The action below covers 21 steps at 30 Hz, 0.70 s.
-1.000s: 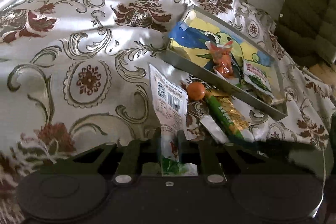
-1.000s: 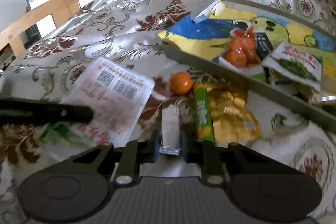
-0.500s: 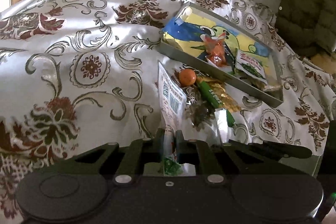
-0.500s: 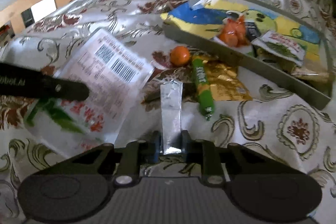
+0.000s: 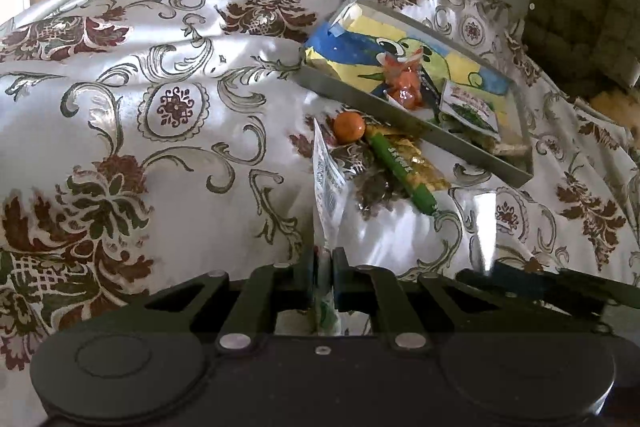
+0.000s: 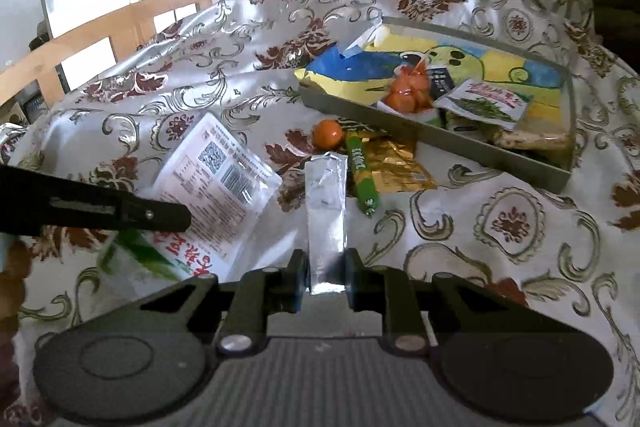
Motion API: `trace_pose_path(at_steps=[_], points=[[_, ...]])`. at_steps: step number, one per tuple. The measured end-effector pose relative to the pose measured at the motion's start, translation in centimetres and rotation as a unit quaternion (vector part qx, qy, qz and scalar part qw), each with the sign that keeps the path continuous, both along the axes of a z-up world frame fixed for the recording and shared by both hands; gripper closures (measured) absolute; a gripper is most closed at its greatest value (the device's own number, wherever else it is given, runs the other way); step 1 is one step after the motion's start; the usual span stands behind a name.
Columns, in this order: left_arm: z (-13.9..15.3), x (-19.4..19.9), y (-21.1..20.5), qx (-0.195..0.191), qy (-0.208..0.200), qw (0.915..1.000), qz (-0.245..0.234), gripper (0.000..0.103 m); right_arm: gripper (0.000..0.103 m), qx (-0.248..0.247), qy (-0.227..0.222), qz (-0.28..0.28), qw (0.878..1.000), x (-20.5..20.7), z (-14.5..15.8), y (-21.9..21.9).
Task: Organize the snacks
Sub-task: 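Lift the white packet with left tool while right tool raises the silver foil stick, then lower the white packet into the tray with left tool while right tool releases the foil stick there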
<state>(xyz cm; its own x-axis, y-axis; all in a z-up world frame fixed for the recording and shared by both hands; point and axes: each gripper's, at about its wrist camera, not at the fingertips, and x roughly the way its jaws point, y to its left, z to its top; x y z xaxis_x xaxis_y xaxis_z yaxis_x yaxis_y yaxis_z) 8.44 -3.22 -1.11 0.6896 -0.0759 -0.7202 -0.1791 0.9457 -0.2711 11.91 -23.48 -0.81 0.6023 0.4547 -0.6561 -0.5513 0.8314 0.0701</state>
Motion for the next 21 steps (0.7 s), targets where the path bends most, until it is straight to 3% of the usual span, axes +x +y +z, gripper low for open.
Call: trace_pose_path(at_steps=[3,6,12,21], points=[[0.1,0.2,0.0,0.010,0.004,0.9999,-0.009,0.094,0.081,0.007,-0.004,-0.006,1.000,0.0,0.3,-0.4],[0.6,0.1,0.3,-0.020,0.003,0.9998,-0.004,0.095,0.081,0.017,-0.004,-0.012,1.000,0.4,0.4,-0.6],[1.4,-0.2,0.2,-0.023,0.003,0.9997,0.011,0.095,0.081,0.032,-0.007,-0.019,0.999,0.9,0.4,-1.1],[3.9,-1.0,0.4,-0.027,-0.037,0.9985,0.028,0.095,0.081,0.056,-0.018,-0.028,0.998,1.3,1.1,-1.5]])
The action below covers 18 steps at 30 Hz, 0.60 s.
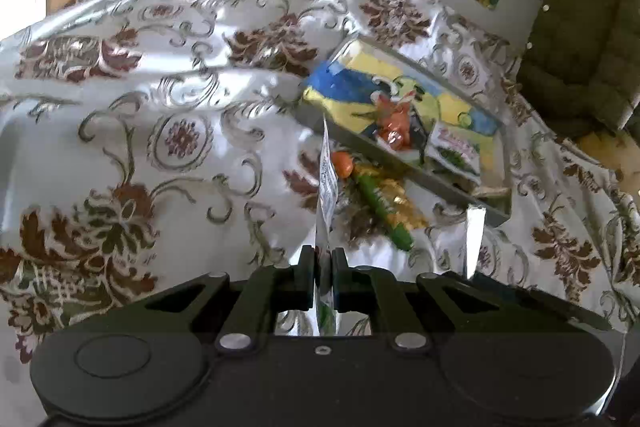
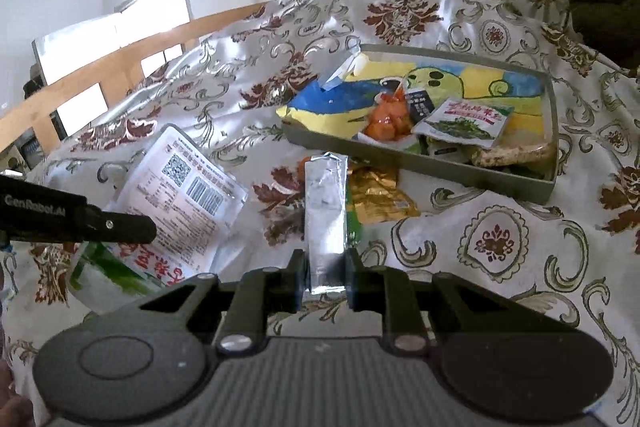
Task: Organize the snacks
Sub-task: 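Lower the white packet into the tray with left tool while right tool releases the foil stick there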
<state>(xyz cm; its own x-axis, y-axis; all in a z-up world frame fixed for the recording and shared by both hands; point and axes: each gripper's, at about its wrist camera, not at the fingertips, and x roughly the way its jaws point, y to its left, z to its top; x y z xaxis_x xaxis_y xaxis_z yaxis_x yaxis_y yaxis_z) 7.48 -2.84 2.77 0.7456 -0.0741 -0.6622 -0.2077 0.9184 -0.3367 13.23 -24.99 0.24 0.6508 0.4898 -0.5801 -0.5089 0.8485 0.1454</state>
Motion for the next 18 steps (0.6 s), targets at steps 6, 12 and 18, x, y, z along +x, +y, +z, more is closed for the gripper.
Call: trace_pose_path(at_steps=[6,12,18], points=[[1.1,0.9,-1.0,-0.004,-0.030,0.9995,-0.011,0.095,0.081,0.019,-0.008,-0.017,1.000,0.4,0.6,-1.0],[1.9,4.1,-2.1,-0.005,-0.046,0.9984,-0.033,0.095,0.081,0.027,-0.025,-0.049,0.998,2.7,1.5,-2.8],[3.6,10.3,-3.6,-0.007,-0.075,0.9952,-0.064,0.095,0.081,0.054,-0.059,-0.073,0.994,7.6,3.4,-3.5]])
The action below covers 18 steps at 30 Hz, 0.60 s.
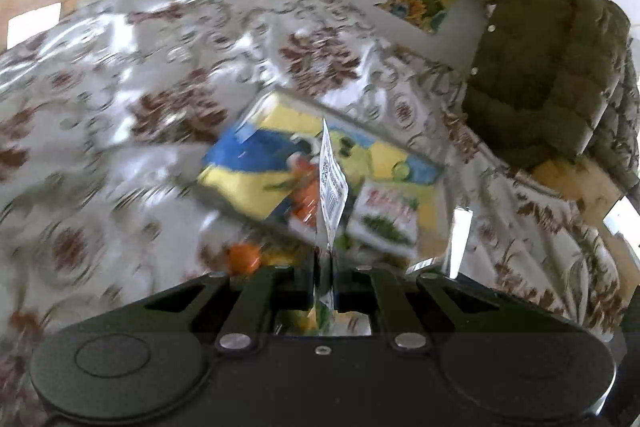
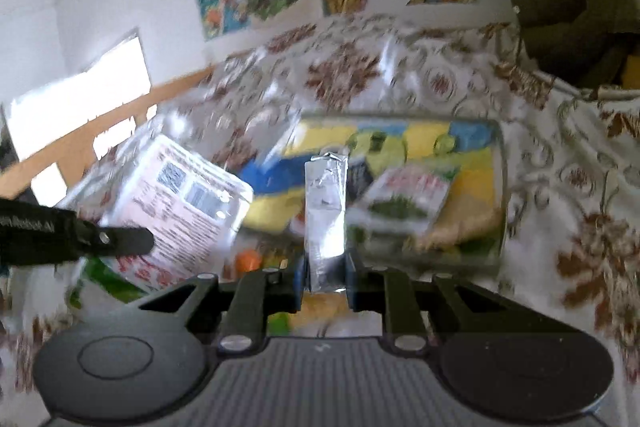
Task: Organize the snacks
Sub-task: 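Lower the white packet into the tray with left tool while right tool releases the foil stick there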
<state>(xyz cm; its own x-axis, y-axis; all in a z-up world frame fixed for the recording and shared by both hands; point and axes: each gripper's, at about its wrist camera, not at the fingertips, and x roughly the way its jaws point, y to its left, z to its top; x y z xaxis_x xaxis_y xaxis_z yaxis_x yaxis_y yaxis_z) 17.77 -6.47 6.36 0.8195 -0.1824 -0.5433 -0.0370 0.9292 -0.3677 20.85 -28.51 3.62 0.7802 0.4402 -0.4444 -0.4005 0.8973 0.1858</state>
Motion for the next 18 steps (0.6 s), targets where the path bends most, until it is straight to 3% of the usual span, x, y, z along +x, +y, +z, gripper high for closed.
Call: trace_pose_path(at_steps=[10,18], points=[[-0.1,10.5,-2.8,0.010,-0.038,0.9984,-0.042,0.095,0.081,0.032,-0.038,-0.069,0.996,8.6,-1.2,-2.0],[-2.6,16.7,-4.4,-0.005,-0.021,0.9983,-0.053,0.095,0.081,0.025,-0.033,-0.093,0.995,12.6,-4.2,-2.5]])
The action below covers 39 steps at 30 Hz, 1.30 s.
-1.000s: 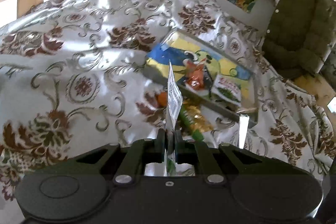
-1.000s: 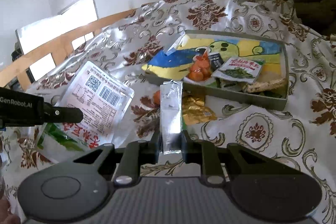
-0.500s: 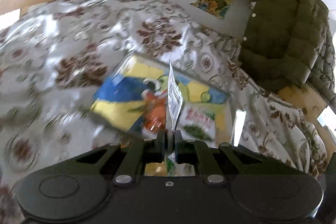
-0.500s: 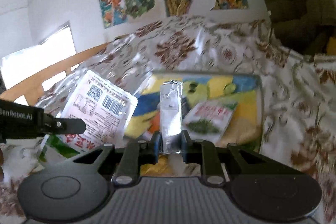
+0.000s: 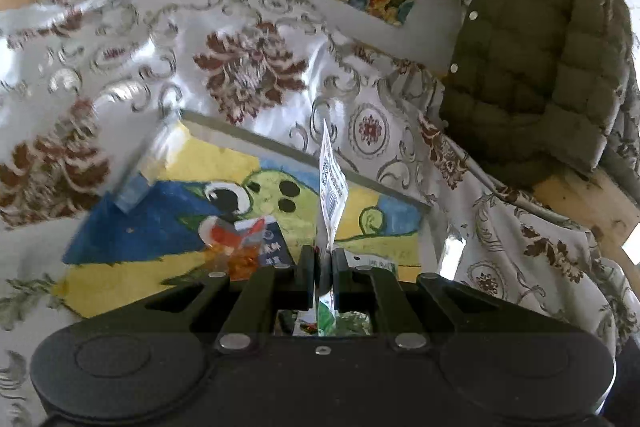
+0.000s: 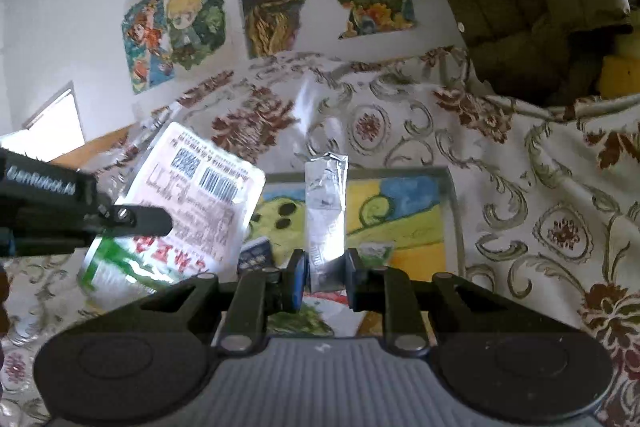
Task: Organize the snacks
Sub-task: 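Lower the white packet into the tray with left tool while right tool releases the foil stick there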
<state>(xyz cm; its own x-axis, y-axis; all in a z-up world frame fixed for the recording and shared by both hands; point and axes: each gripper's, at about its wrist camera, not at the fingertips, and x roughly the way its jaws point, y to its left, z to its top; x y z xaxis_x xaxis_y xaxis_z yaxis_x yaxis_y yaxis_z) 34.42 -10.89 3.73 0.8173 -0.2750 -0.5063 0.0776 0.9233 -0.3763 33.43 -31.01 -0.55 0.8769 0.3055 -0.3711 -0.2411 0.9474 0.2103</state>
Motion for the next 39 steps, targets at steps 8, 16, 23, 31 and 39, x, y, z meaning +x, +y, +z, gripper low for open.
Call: trace_pose_path(at_steps=[8,16,23,31,39], points=[[-2.1,1.6,0.5,0.001,0.028,0.9995,0.017,0.095,0.080,-0.019,0.008,0.004,1.000,0.1,-1.5,1.8],[-2.3,1.7,0.8,0.035,0.053,0.9974,0.032,0.090,0.077,-0.035,0.020,0.013,0.999,-0.2,-2.4,3.4],[-3.0,1.7,0.6,0.038,0.074,0.9961,0.031,0.082,0.071,-0.039,0.020,0.023,0.999,-0.6,-2.1,3.9],[-2.1,0.9,1.1,0.057,0.060,0.9949,0.058,0.045,0.052,-0.044,0.013,0.012,0.999,-1.3,-1.0,3.6],[0.1,-1.8,1.3,0.077,0.020,0.9936,0.080,0.009,0.025,-0.059,0.002,-0.003,0.998,-3.0,1.2,3.0]])
